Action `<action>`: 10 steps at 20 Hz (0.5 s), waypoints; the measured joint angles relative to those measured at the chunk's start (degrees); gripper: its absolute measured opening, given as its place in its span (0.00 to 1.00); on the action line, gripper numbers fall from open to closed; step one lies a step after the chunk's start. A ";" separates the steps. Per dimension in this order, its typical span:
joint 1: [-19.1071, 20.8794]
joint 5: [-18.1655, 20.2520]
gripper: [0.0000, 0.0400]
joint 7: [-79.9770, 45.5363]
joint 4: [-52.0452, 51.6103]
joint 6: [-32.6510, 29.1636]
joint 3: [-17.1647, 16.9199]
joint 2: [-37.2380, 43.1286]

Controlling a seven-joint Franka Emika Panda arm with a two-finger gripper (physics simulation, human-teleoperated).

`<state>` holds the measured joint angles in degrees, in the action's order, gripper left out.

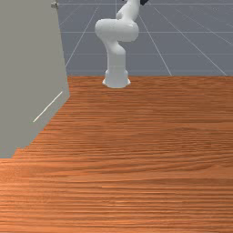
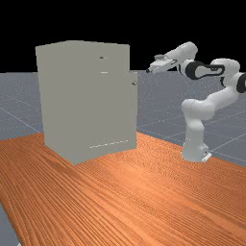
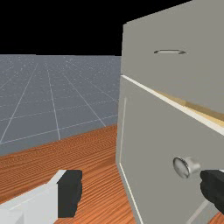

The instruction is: Open the cabinet door

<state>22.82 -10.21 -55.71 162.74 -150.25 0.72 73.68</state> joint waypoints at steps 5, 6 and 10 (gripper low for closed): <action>0.82 -0.43 1.00 3.44 -0.73 -0.60 -6.19 -0.12; 1.38 -0.94 1.00 4.88 -1.05 -0.84 -8.23 -0.23; 2.83 -2.17 1.00 7.69 -0.94 -2.66 -12.66 -1.47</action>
<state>25.65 -12.38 -48.02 161.79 -152.90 -11.94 72.21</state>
